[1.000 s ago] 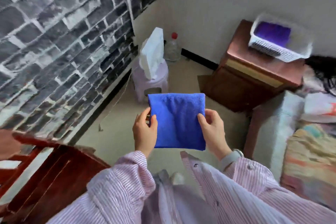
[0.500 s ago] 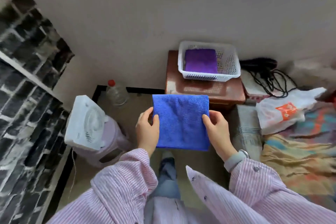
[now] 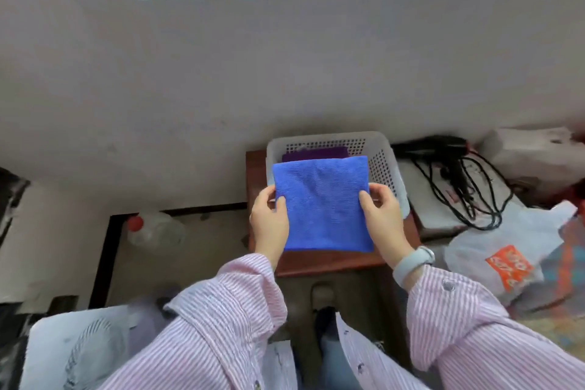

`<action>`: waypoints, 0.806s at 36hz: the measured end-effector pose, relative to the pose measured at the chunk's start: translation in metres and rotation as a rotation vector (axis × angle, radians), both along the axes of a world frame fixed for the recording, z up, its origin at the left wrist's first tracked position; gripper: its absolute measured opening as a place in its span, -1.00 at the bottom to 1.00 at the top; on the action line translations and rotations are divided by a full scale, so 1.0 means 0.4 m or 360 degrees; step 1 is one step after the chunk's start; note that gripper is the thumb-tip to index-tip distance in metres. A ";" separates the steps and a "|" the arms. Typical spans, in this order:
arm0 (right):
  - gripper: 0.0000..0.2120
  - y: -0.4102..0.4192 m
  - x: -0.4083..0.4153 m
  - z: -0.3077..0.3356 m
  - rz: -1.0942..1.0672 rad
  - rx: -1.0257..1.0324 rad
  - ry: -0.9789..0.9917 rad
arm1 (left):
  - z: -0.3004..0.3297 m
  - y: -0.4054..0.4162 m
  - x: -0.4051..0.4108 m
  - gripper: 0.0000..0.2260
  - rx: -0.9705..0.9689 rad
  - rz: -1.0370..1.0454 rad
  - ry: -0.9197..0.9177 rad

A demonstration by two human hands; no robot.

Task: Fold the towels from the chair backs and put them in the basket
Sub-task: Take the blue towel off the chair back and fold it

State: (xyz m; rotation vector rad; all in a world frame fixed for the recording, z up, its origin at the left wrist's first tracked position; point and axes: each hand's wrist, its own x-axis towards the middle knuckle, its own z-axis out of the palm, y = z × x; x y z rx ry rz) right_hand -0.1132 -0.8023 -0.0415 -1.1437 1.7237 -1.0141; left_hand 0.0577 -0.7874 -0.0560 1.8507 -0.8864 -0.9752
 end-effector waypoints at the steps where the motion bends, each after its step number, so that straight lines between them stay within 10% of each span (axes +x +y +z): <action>1: -0.91 -0.035 -0.005 -0.010 0.0008 0.0001 -0.0003 | -0.015 -0.032 -0.008 -0.75 0.0012 0.0010 0.0006; 16: -0.88 -0.288 -0.066 -0.233 0.0226 0.0396 -0.0030 | -0.210 -0.210 -0.091 -0.65 0.0353 0.0071 -0.0332; 29: -0.73 -0.290 -0.096 -0.250 0.0678 0.0489 0.0256 | -0.266 -0.284 -0.112 -0.55 0.0453 -0.0766 -0.1177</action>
